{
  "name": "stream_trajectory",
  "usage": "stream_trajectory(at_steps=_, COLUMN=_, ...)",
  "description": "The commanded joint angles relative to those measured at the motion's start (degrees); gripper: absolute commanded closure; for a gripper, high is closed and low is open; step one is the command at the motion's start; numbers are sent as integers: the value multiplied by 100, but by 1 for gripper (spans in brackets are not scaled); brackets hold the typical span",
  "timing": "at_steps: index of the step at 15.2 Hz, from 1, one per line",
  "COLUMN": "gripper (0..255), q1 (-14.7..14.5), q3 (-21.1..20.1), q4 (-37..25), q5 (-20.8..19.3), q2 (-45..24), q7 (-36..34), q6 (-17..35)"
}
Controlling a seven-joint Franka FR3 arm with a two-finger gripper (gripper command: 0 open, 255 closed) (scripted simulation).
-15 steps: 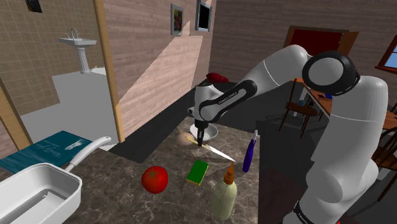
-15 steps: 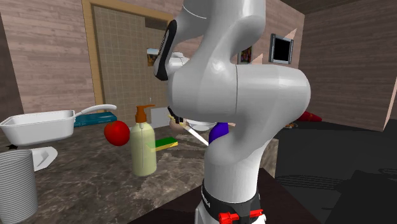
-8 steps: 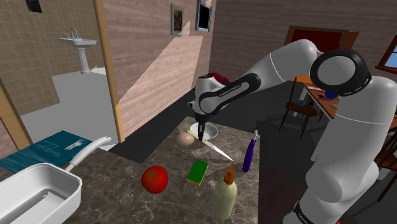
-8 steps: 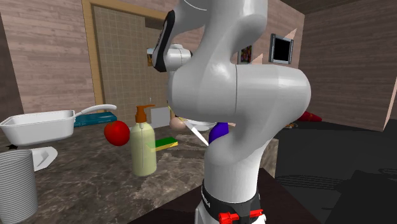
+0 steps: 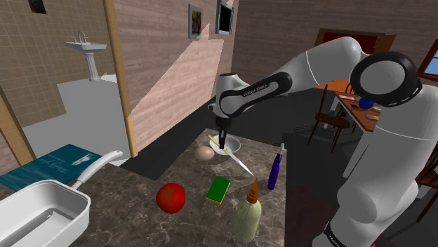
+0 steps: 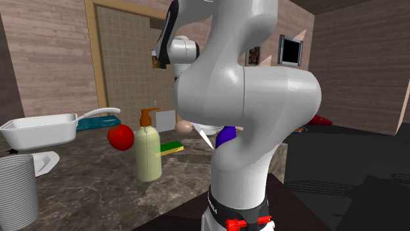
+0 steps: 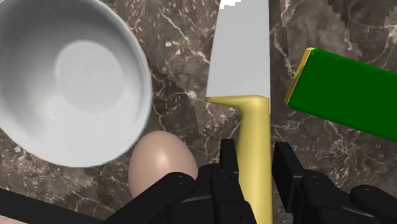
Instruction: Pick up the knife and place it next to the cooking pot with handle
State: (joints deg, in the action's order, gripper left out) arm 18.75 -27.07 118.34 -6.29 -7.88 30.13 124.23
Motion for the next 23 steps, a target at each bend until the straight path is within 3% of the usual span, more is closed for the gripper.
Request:
stream_trajectory(at_steps=1, gripper=255, q1=18, q3=-6, q4=-57, q5=65, q2=99, q7=57, q6=-145)
stream_trajectory(at_steps=13, gripper=255, q1=52, q3=-23, q4=-558, q5=286, q2=457, q7=226, q6=-957)
stream_trajectory(at_steps=23, gripper=255, q1=-566, q3=-650, q4=40, q5=628, q2=1031, q7=-871, q6=-883)
